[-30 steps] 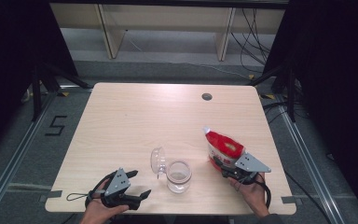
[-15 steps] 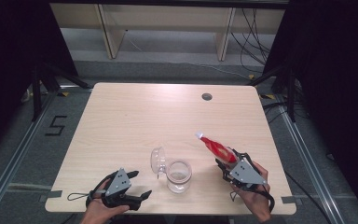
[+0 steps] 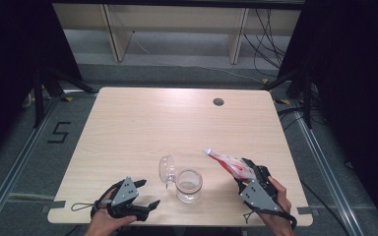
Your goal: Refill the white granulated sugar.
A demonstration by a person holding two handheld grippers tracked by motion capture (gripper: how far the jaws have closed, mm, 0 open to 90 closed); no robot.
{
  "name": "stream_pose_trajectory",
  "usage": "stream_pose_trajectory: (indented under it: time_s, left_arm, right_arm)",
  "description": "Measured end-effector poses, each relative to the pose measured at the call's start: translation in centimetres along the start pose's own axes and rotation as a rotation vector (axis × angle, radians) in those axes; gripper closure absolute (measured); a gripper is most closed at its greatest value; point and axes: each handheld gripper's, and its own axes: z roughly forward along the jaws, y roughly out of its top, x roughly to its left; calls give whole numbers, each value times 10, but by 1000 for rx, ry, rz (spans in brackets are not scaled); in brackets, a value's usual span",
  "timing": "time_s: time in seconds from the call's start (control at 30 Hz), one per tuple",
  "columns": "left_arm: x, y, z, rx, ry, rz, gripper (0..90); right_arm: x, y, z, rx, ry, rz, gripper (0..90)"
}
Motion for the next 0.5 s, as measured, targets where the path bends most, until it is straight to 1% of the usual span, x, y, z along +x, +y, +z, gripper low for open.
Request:
stream_pose_trajectory:
  time_s: [0.03,0.07,0.1,0.2,0.23,0.27,0.3,0.33,0.37,0.4,0.43,0.47,0.5]
  left_arm:
    - [0,0,0,-6,1,-2,189]
    - [0,0,0,-5,3,-9,189]
    - [0,0,0,-6,3,-9,189]
    - [0,0,0,-11,5,-12,189]
    - [0,0,0,-4,6,-4,190]
    - [1,0,0,-5,6,1,190]
    - [1,0,0,-11,6,-2,190]
    - [0,0,0,-10,6,-6,189]
    - [0,0,0,-11,6,-8,189]
    - [0,0,0,-9,6,-6,190]
    - [0,0,0,2,10,-1,190]
    - [1,0,0,2,5,0,190]
    - [1,0,0,2,6,-1,190]
  right_arm:
    - [1,2,-2,1,-4,-31,460]
    - [2,3,-3,3,4,-73,460]
    - [5,5,-5,16,-7,-99,460]
    - [9,8,-7,15,-3,-136,461]
    - [11,9,-9,28,-5,-153,461]
    - [12,10,-9,31,-4,-186,461]
    - [14,10,-10,39,-10,-198,461]
    - [14,10,-11,33,-32,-231,461]
    - [15,11,-13,46,-24,-225,461]
    - [16,11,-13,35,-33,-248,462]
    - [16,12,-14,37,-38,-273,462]
    - [18,13,-15,43,-47,-321,461]
    - [17,15,-15,40,-56,-385,462]
